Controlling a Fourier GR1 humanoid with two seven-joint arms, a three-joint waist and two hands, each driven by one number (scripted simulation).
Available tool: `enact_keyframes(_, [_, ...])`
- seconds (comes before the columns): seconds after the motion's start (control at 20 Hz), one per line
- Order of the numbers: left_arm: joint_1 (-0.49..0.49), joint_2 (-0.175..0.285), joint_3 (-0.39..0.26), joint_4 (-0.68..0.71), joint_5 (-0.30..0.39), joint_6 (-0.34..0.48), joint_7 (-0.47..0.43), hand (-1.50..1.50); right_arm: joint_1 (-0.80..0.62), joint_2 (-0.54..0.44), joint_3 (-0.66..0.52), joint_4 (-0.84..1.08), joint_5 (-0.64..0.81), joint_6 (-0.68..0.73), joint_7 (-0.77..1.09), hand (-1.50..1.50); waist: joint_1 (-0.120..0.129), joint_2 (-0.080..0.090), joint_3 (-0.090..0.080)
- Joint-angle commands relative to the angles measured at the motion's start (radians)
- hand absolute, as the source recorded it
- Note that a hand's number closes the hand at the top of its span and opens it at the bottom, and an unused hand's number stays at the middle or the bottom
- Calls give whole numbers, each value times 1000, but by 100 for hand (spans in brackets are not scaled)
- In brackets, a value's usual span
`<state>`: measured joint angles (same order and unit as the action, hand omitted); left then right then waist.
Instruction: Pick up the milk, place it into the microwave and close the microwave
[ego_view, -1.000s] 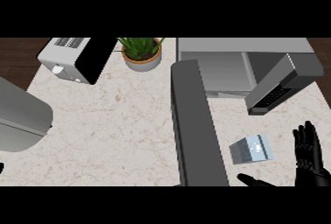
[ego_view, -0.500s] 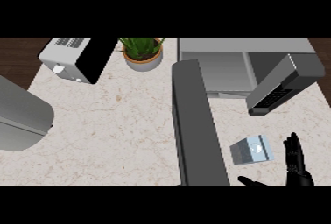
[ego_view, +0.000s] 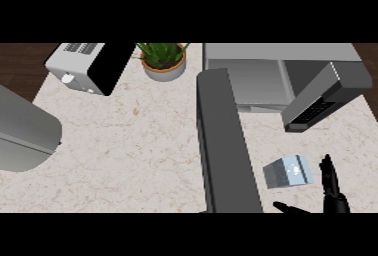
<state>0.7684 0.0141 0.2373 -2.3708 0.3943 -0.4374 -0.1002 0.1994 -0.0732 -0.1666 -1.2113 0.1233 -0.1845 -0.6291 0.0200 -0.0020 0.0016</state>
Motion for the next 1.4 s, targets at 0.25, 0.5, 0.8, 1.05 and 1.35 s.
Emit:
enact_keyframes(0.25, [81,-13,31,-108,154,-53,-37,-150,-146,-5,-53,272,-37,33,-171,-150,0,0,0])
enact_keyframes(0.5, [84,-12,40,-132,158,-66,-9,-150,-281,-1,-87,418,-81,72,-195,-150,3,3,1])
enact_keyframes(0.8, [48,-1,38,-75,170,-71,4,-150,-338,-13,-74,566,-59,126,-322,150,-4,4,0])
enact_keyframes(1.05, [121,-13,61,-27,142,-138,-106,-150,-409,-7,-106,651,-61,72,-410,150,7,1,0])
enact_keyframes(1.35, [100,4,67,-137,206,-65,18,-150,-460,1,-84,707,-71,193,-448,150,-1,5,1])
